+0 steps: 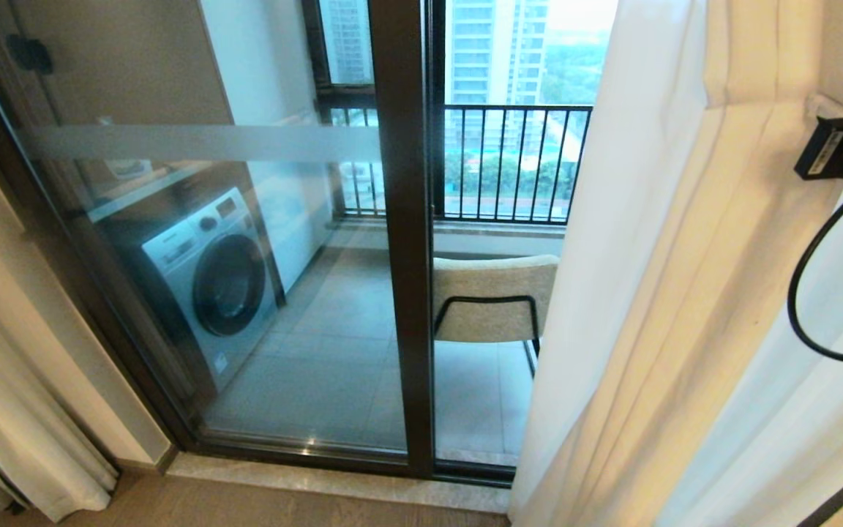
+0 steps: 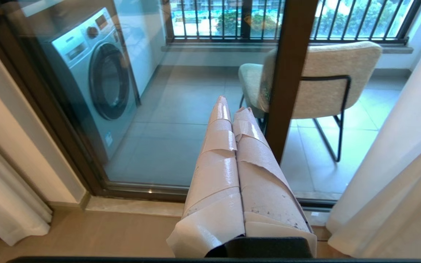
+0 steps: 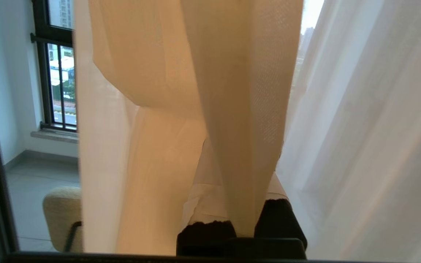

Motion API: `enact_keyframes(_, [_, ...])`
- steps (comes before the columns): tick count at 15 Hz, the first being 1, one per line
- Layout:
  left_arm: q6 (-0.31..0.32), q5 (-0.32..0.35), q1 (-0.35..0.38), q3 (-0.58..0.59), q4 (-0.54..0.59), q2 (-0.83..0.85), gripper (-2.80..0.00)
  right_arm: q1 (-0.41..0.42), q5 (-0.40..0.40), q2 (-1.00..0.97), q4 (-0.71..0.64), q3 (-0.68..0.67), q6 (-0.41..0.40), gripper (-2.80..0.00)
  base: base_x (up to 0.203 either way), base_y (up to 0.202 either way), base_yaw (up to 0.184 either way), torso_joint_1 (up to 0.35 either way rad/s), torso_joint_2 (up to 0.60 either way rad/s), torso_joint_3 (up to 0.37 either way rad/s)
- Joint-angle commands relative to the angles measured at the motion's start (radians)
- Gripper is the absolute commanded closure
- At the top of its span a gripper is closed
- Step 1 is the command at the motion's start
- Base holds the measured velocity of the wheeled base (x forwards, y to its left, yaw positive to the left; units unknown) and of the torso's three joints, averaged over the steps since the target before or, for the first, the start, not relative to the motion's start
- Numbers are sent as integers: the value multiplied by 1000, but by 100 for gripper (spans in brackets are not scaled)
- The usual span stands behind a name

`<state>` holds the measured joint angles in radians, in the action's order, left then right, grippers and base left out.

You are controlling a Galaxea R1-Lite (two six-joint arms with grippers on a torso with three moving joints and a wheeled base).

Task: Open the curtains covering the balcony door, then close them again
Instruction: Pull the inner curtains open on both sides

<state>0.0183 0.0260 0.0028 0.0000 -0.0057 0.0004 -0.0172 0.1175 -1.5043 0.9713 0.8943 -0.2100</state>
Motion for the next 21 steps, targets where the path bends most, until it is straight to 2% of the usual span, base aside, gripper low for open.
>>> enact_keyframes(1, [0,0,0,0,0,0,0,-1,1,-2,6,0,-2,0,0,-185,2,2,2,2])
enact_keyframes(21, [0,0,0,0,0,0,0,0,1,1,7,-11,-2,0,0,-186,2,3,2,2])
